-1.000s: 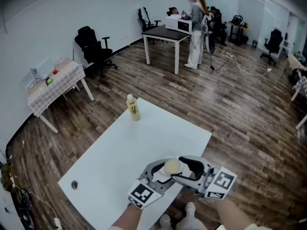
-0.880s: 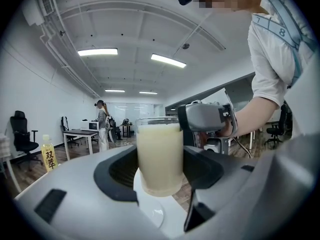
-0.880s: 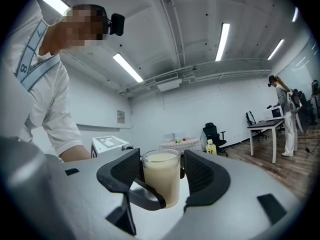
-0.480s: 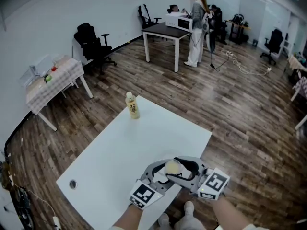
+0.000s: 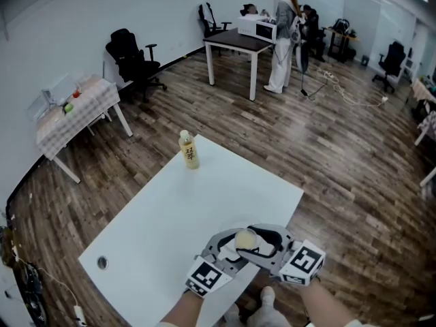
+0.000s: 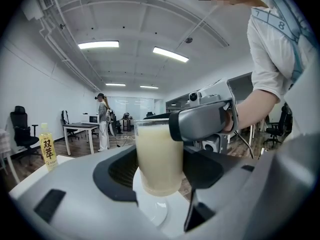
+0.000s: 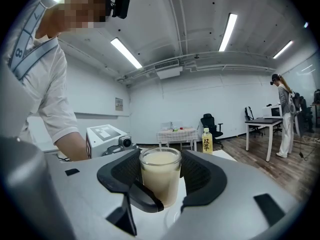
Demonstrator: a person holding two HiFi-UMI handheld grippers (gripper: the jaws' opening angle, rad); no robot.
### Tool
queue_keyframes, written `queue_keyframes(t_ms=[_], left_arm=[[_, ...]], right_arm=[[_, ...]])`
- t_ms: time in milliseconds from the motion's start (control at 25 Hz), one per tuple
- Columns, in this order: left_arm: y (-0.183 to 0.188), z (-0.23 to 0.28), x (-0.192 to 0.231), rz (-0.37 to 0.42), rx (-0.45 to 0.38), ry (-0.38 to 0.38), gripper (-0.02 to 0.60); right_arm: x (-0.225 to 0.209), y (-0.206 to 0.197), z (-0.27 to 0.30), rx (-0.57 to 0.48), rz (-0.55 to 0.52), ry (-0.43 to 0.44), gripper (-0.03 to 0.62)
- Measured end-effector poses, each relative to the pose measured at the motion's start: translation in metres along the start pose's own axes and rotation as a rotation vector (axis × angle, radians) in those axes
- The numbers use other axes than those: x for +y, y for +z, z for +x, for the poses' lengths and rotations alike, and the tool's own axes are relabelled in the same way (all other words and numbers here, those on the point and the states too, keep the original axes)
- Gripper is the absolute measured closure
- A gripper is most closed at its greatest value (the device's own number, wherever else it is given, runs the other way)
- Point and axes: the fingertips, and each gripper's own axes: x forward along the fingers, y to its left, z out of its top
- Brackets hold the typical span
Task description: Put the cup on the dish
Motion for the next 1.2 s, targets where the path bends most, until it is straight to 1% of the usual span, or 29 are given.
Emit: queue_keyframes(t_ms=[160,280,400,520,640,720,880,960,1000,1080,1200], left_arm=[[-0.004,0.003,0.002,-0.022,-0.015,-0.01,0.318],[-0.006,0.004,0.003,-0.058,-0.023,-0.027,0.316],[-0.012,0.002,0.007,-0.084,-0.028,-0.03,0.296],[-0.024,-0.002,0.011,-0.102,-0.02,-0.019,0.276],[-0.035,-0.01,0.016,-0.118,-0.006,-0.004,0.276],[-0.04,-0.017,0.019,-0.149,-0.005,0.009,0.276],[-0.041,-0.028,0.027,-0.205,-0.035,0.032,0.276],[-0.039,-0.032,0.03,-0.245,-0.059,0.038,0.278],[-0.037,-0.034,0.032,-0.267,-0.072,0.044,0.282],[-0.034,-0.039,0.034,-0.3,-0.089,0.056,0.31],[-0.032,-0.043,0.034,-0.311,-0.097,0.062,0.381]], right_arm=[[-0.004,-0.006,0.002,0.005,0.013,-0.012,0.322],[-0.008,-0.011,0.004,0.014,0.017,-0.012,0.322],[-0.011,-0.016,0.006,0.024,0.025,-0.013,0.322],[-0.012,-0.021,0.007,0.028,0.038,-0.017,0.322],[-0.017,-0.027,0.009,0.026,0.039,-0.028,0.322],[-0.02,-0.031,0.011,0.028,0.041,-0.037,0.322],[-0.03,-0.038,0.014,0.032,0.057,-0.057,0.322],[-0.036,-0.044,0.015,0.038,0.072,-0.072,0.322],[-0.039,-0.046,0.015,0.043,0.079,-0.079,0.322],[-0.044,-0.051,0.016,0.052,0.088,-0.093,0.322],[-0.05,-0.06,0.018,0.061,0.093,-0.107,0.322]])
